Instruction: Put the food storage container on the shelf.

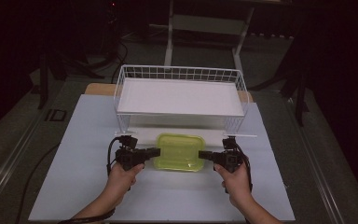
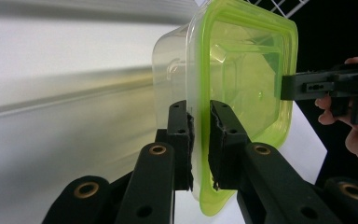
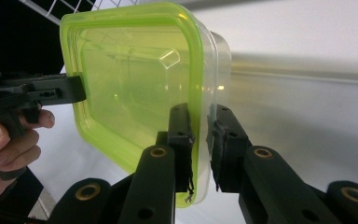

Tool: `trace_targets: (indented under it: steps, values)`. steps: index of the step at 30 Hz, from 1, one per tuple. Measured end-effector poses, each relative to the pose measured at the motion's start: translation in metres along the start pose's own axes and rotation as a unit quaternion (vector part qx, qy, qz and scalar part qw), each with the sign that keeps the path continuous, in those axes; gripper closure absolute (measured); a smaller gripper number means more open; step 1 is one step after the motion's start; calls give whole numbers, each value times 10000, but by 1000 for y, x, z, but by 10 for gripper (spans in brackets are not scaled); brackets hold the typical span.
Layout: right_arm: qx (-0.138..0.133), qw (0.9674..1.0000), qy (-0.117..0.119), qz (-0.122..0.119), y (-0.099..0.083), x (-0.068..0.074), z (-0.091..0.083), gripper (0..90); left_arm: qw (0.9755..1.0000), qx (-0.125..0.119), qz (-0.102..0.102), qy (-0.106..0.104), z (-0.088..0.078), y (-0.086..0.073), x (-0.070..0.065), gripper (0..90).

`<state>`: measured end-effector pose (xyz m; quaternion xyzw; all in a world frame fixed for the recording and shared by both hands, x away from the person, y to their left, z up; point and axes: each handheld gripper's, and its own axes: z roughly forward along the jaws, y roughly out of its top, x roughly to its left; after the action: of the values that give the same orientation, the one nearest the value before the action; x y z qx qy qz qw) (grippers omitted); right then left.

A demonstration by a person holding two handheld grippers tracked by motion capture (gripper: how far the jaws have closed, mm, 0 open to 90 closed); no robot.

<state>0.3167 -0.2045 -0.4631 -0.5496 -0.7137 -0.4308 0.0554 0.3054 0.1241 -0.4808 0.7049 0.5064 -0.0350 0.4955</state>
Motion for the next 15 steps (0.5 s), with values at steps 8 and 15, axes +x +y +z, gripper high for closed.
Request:
trace_targets:
  steps: [8,15]
  values:
    - [-105,9999,-92,22,11,-8,16,795,9999,-75,-21,145,11,9,12,805]
    - [-132,9997,-195,83,19,-15,33,794,9995,-163,-2,273,19,15,26,805]
